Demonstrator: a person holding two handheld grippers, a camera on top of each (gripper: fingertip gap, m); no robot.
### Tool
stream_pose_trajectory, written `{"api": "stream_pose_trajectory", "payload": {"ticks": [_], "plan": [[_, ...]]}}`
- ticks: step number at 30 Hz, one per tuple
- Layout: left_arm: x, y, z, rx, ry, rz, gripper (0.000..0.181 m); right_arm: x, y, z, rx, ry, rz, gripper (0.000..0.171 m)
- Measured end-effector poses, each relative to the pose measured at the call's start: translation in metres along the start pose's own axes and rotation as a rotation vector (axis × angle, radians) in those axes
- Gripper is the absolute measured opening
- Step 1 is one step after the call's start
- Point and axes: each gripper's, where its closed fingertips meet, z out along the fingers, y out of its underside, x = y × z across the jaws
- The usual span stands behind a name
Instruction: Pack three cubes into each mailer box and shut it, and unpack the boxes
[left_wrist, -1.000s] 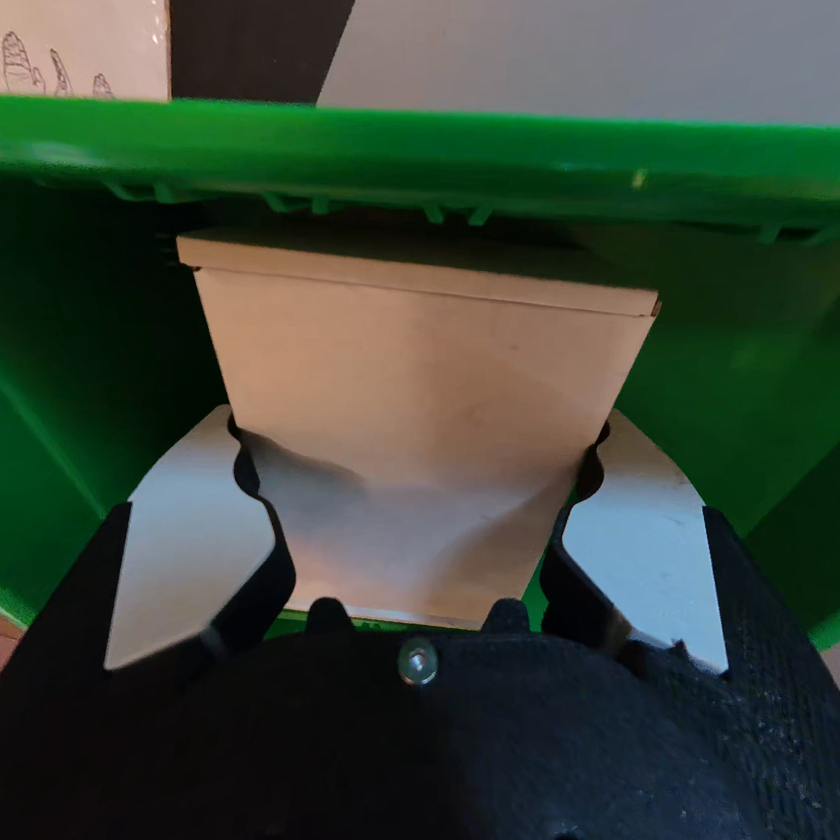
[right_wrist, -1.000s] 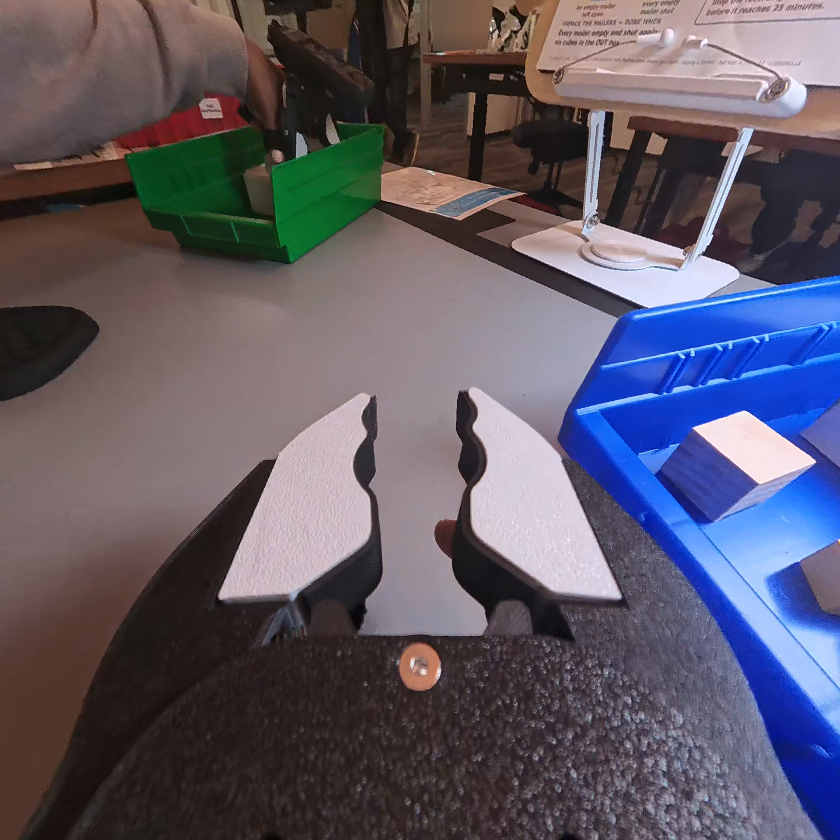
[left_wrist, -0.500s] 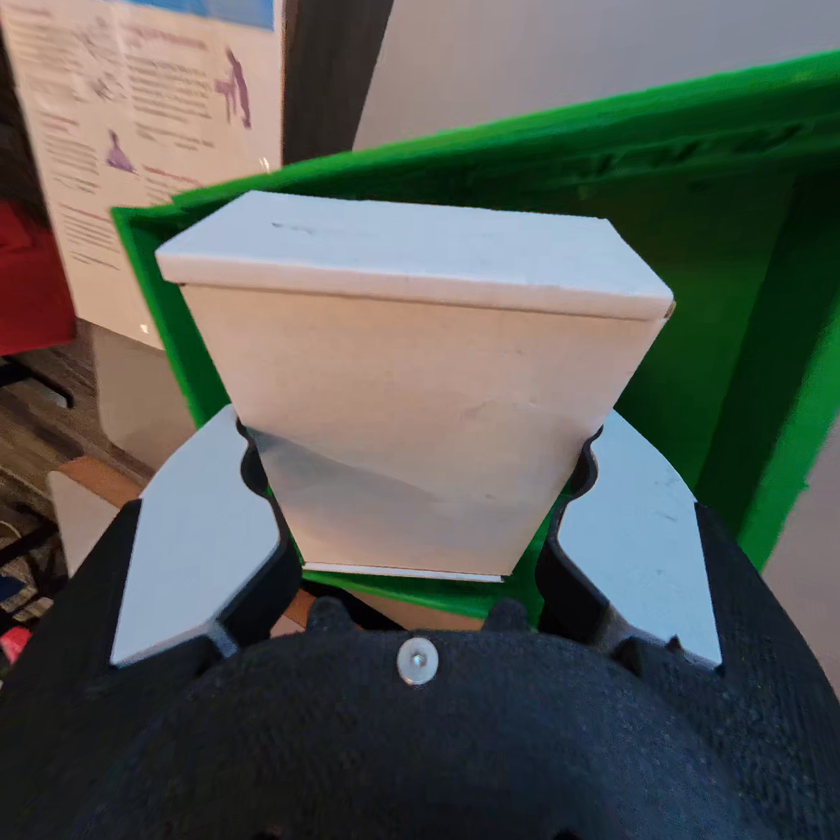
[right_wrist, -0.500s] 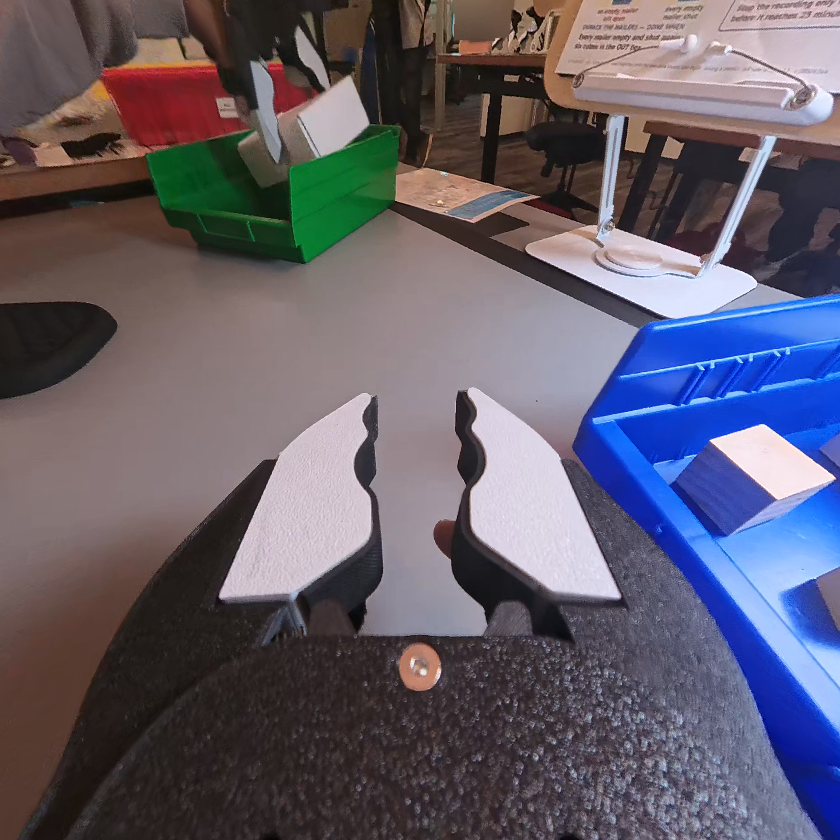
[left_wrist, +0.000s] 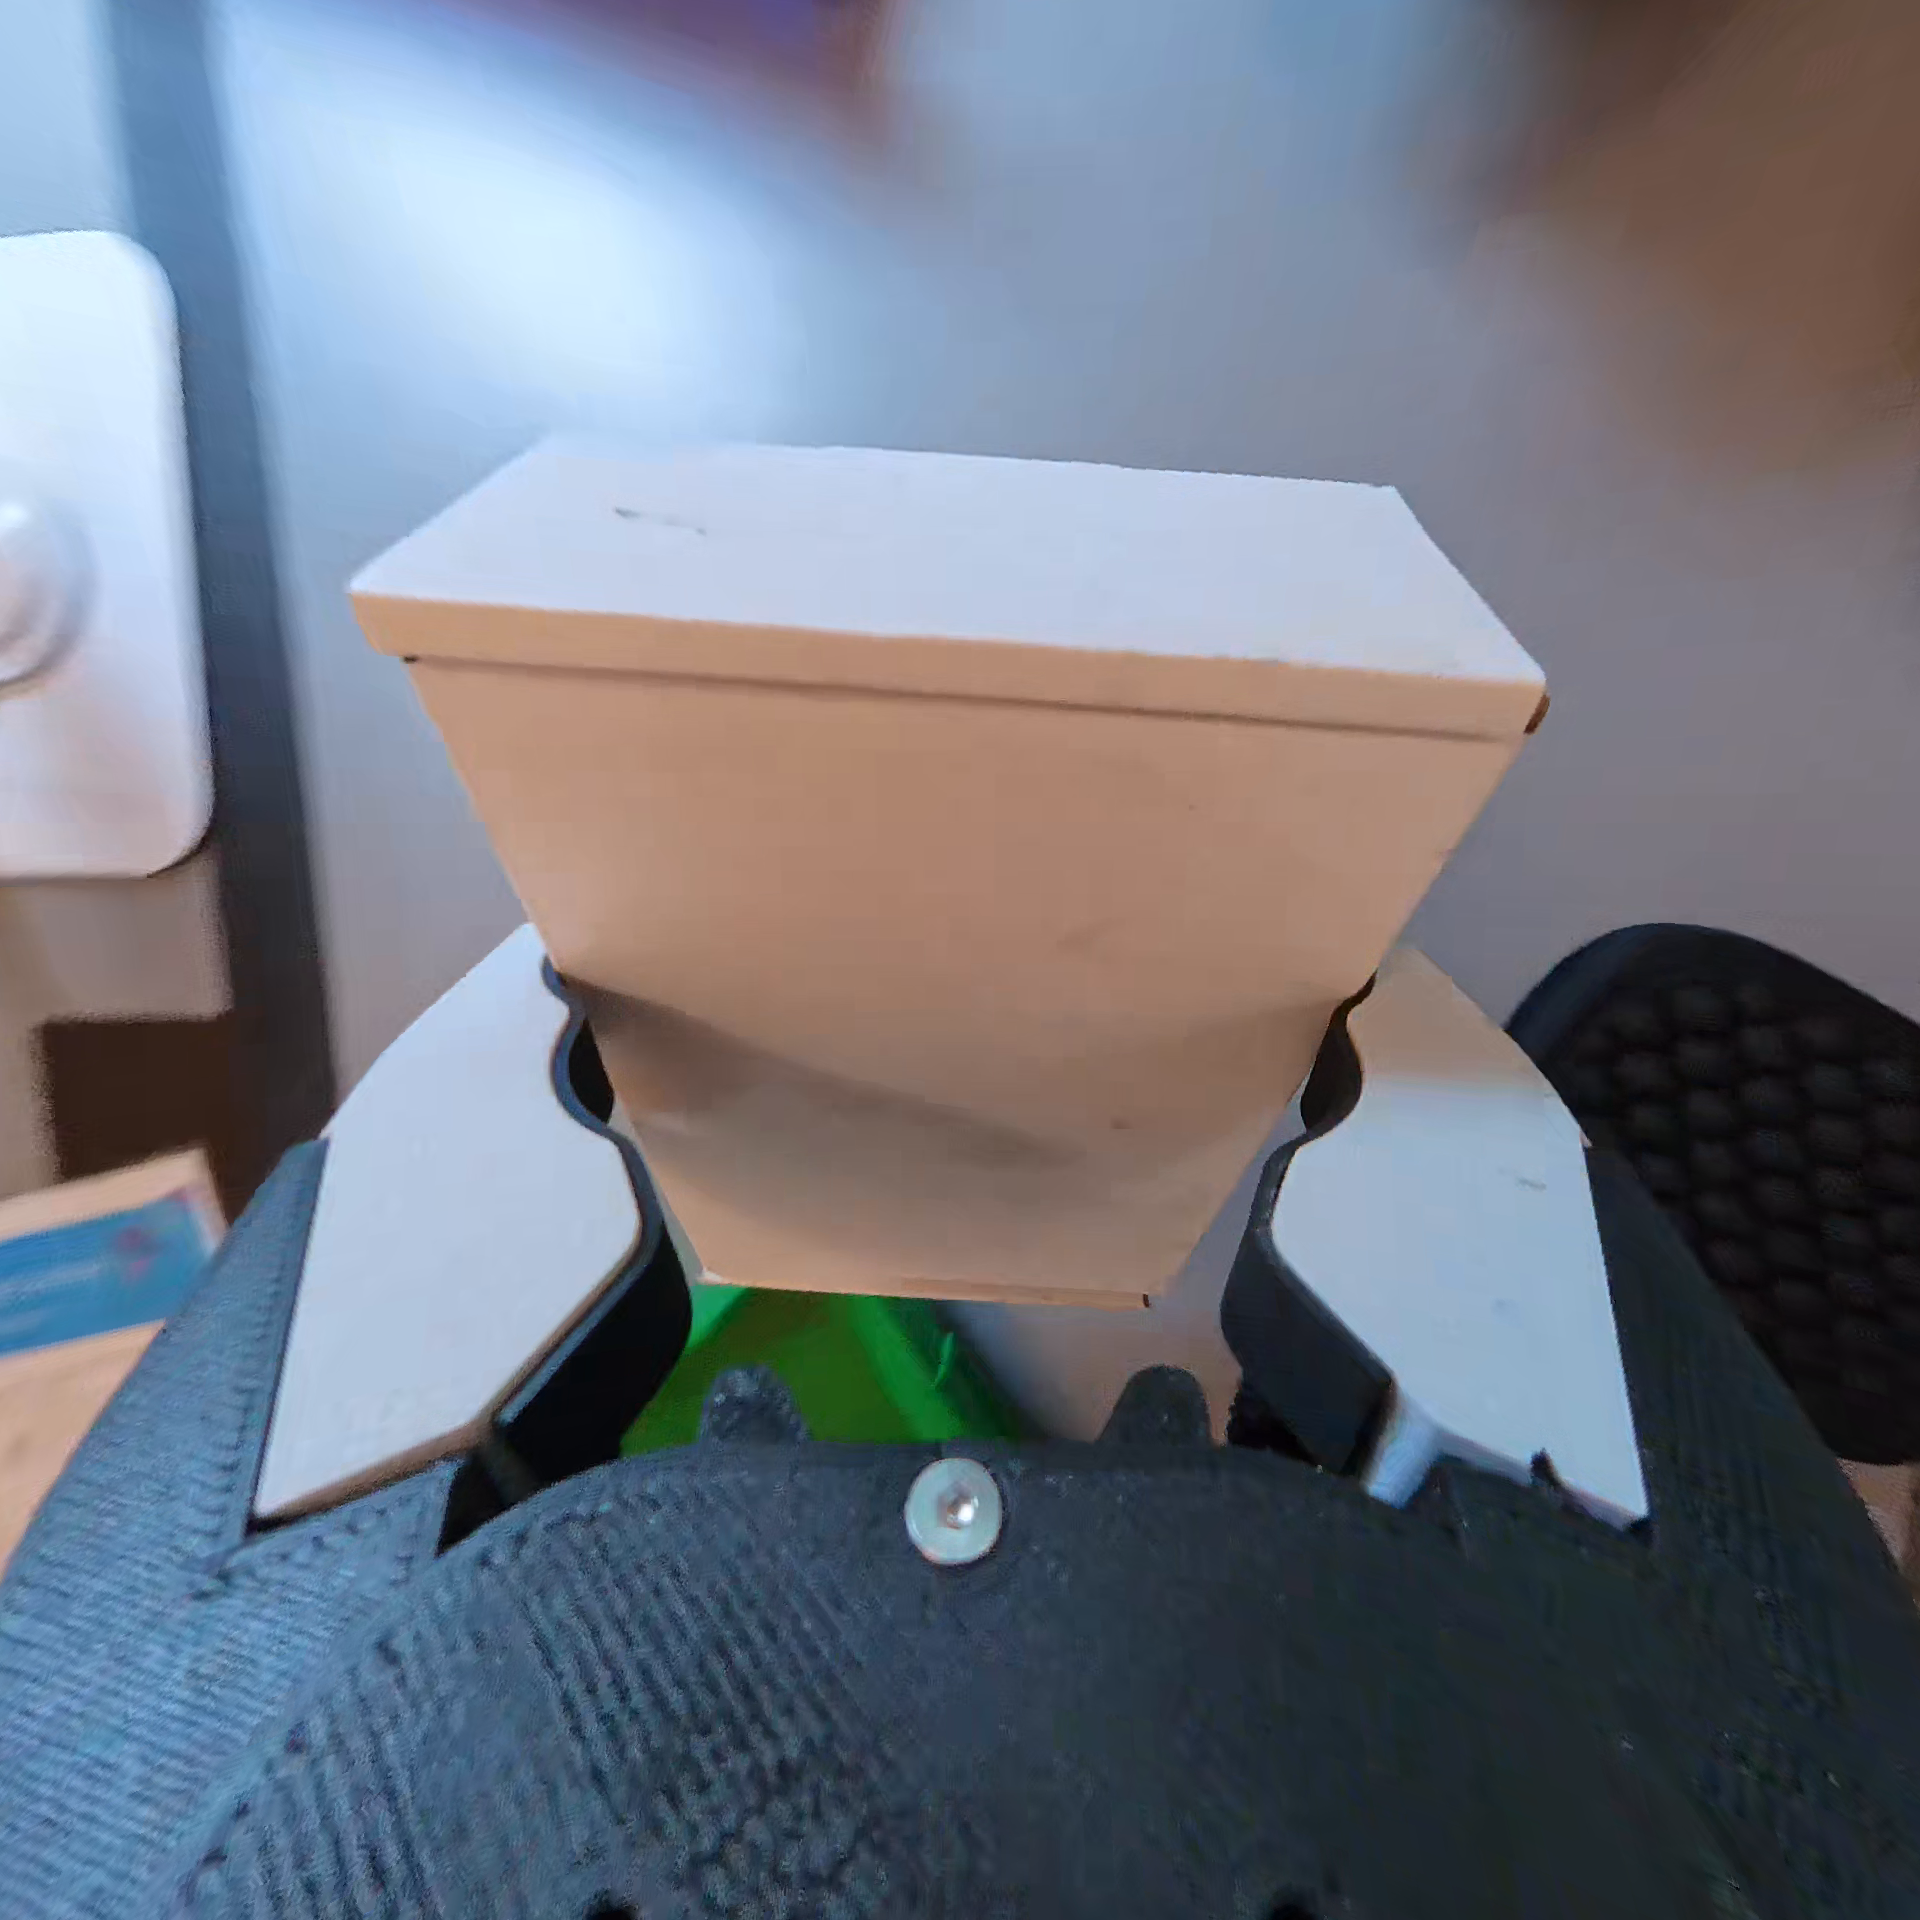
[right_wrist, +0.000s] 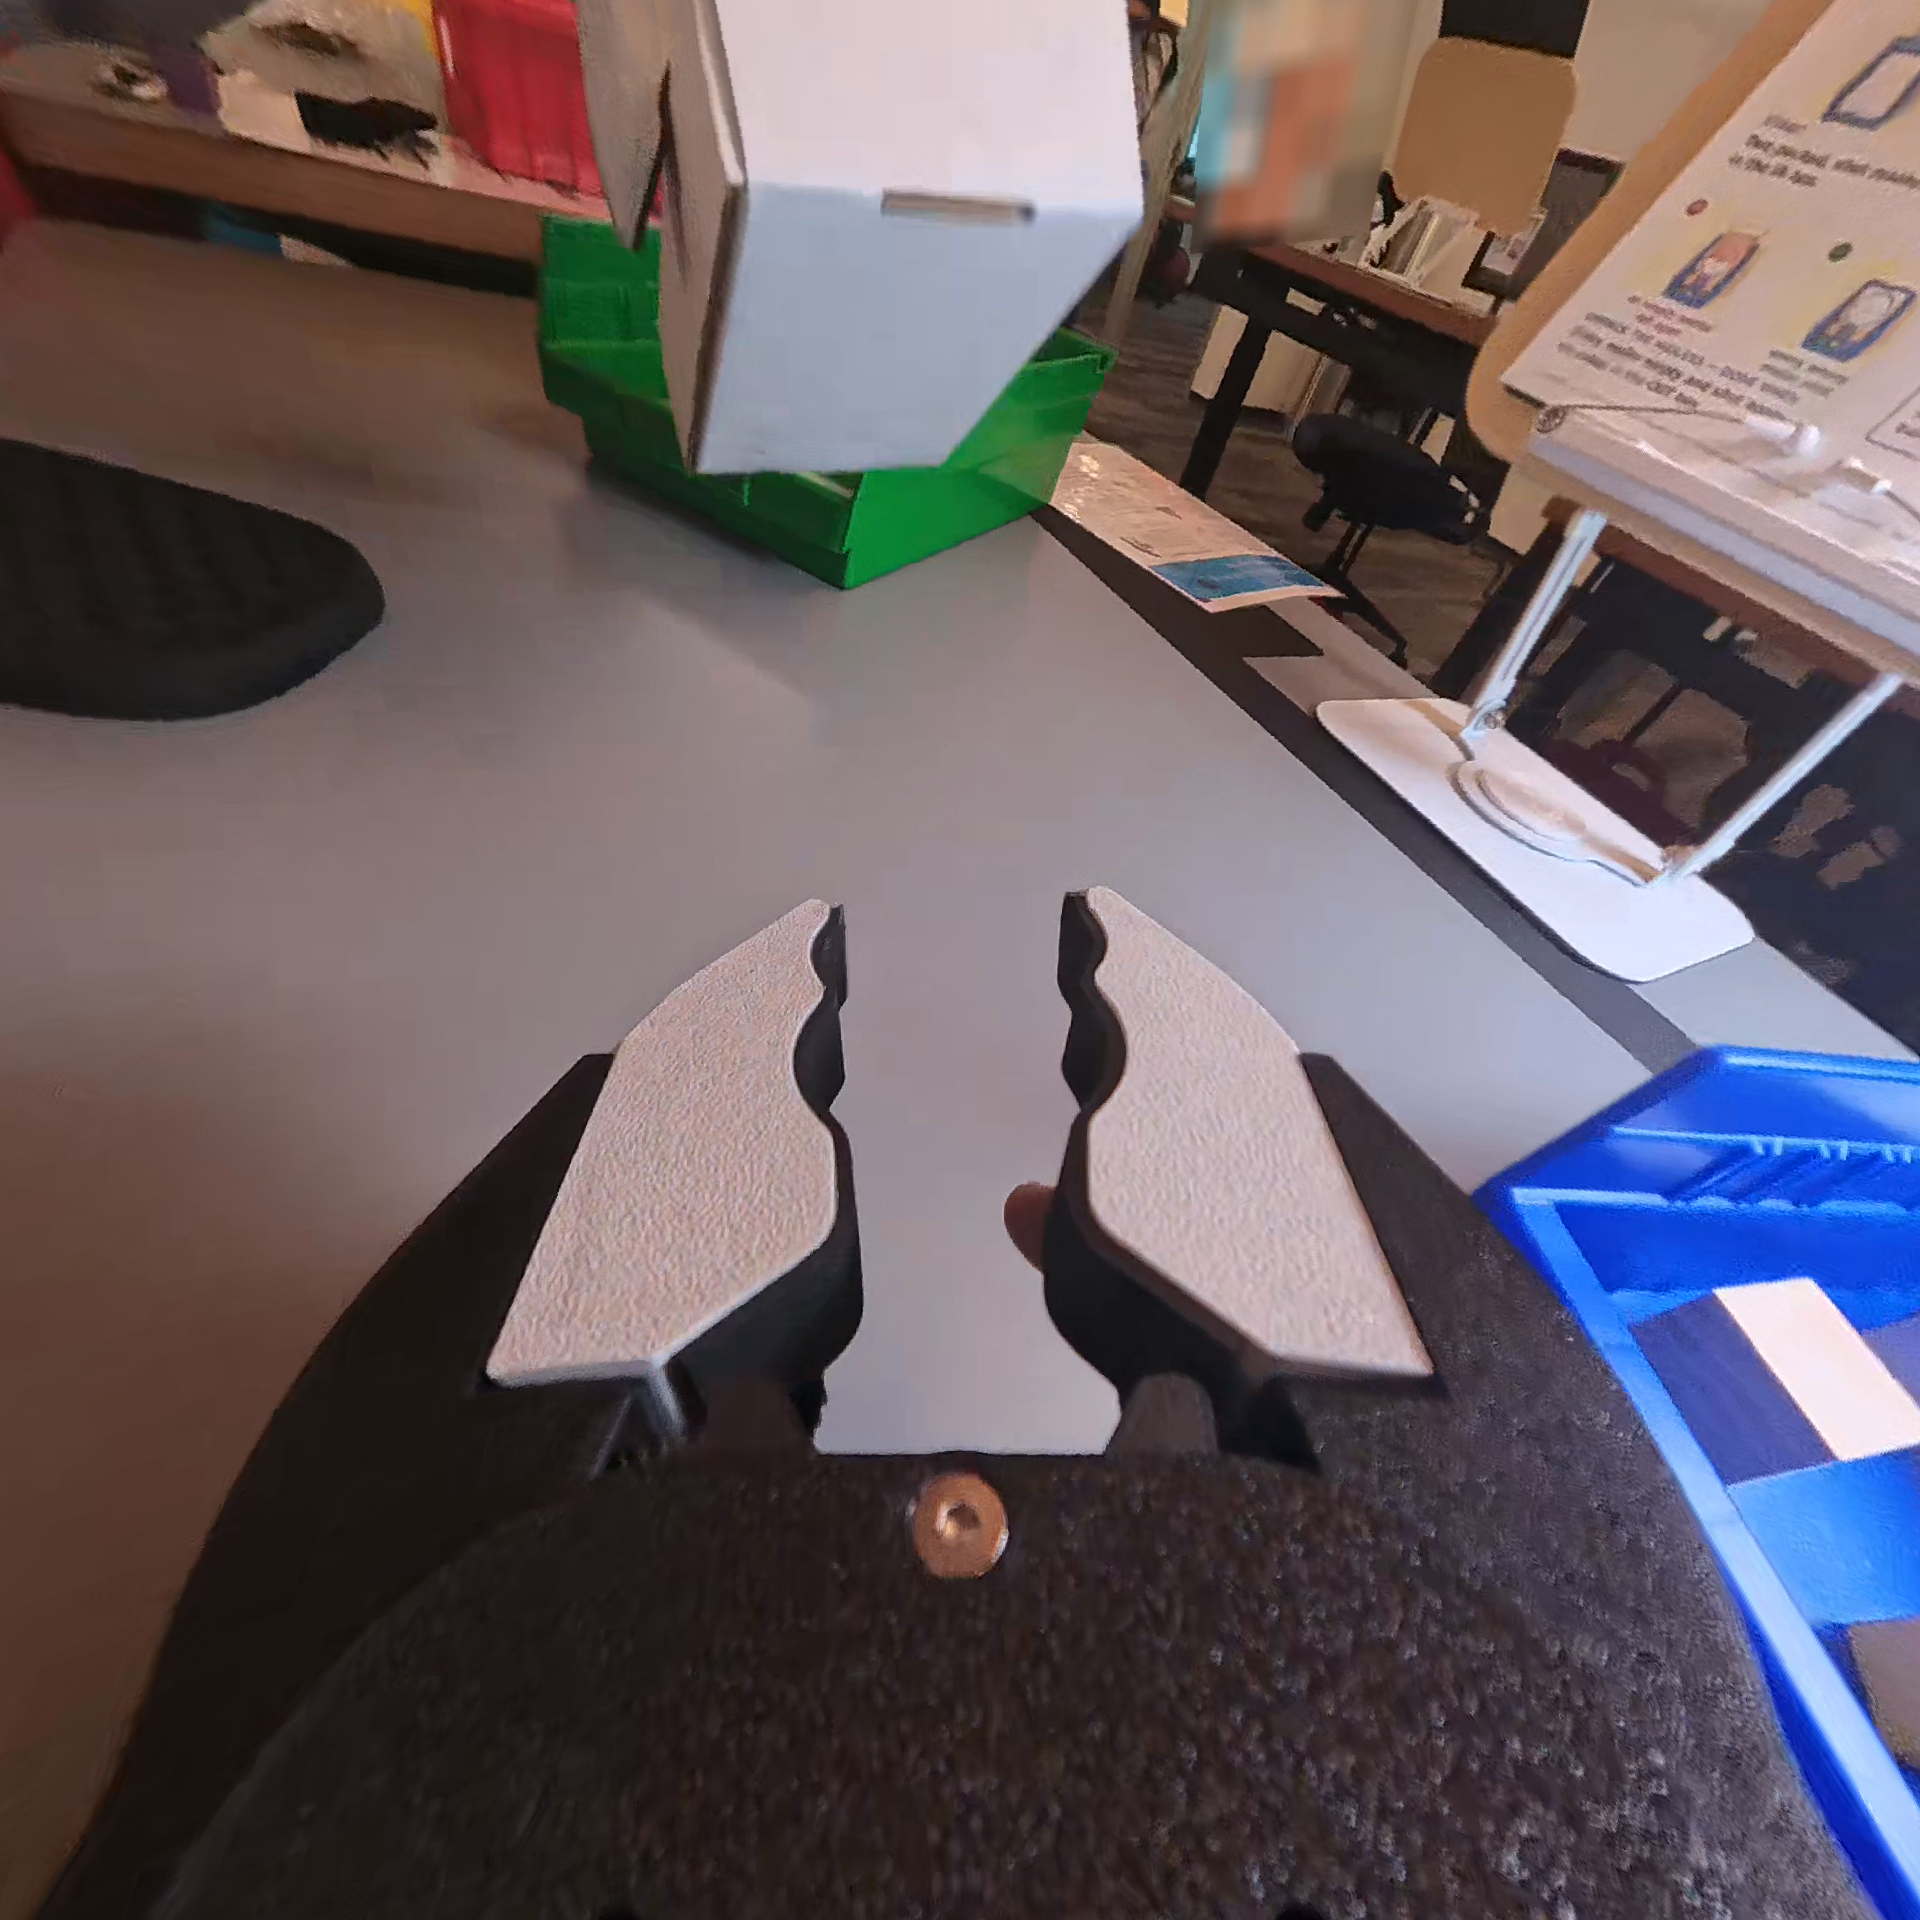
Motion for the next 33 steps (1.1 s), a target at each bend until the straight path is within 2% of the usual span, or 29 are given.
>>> {"api": "stream_pose_trajectory", "payload": {"ticks": [4, 8, 12, 14, 16, 18, 19, 22, 24, 27, 30, 33], "plan": [[0.051, -0.018, 0.065, -0.114, 0.241, 0.081, 0.132, -0.020, -0.003, 0.007, -0.011, -0.003, -0.207, 0.047], [0.079, -0.043, 0.107, -0.159, 0.364, 0.187, 0.130, -0.039, 0.008, 0.013, -0.068, 0.017, -0.544, 0.064], [0.090, -0.067, 0.129, -0.147, 0.443, 0.236, 0.129, -0.046, 0.014, 0.019, -0.082, 0.109, -0.864, 0.085], [0.091, -0.080, 0.134, -0.118, 0.472, 0.239, 0.129, -0.053, 0.013, 0.023, -0.069, 0.118, -0.948, 0.091], [0.089, -0.092, 0.134, -0.076, 0.507, 0.214, 0.129, -0.055, 0.009, 0.026, -0.055, 0.162, -1.005, 0.091], [0.089, -0.101, 0.132, -0.046, 0.554, 0.182, 0.129, -0.053, 0.009, 0.031, -0.081, 0.203, -1.047, 0.083], [0.090, -0.101, 0.132, -0.047, 0.576, 0.175, 0.129, -0.051, 0.006, 0.031, -0.074, 0.223, -1.038, 0.074], [0.090, -0.110, 0.125, 0.013, 0.624, 0.100, 0.129, -0.047, 0.002, 0.026, -0.080, 0.199, -0.922, 0.069], [0.083, -0.122, 0.111, 0.146, 0.564, 0.119, 0.117, -0.042, -0.001, 0.020, -0.072, 0.174, -0.846, 0.069], [0.071, -0.137, 0.076, 0.392, 0.441, 0.113, 0.114, -0.038, 0.002, 0.011, -0.038, 0.055, -0.601, 0.068], [0.063, -0.133, 0.049, 0.595, 0.260, 0.083, 0.111, -0.029, 0.006, 0.006, -0.030, -0.019, -0.385, 0.068], [0.071, -0.115, 0.034, 0.728, 0.176, -0.005, 0.107, -0.024, 0.009, 0.004, -0.014, -0.115, -0.182, 0.068]]}}
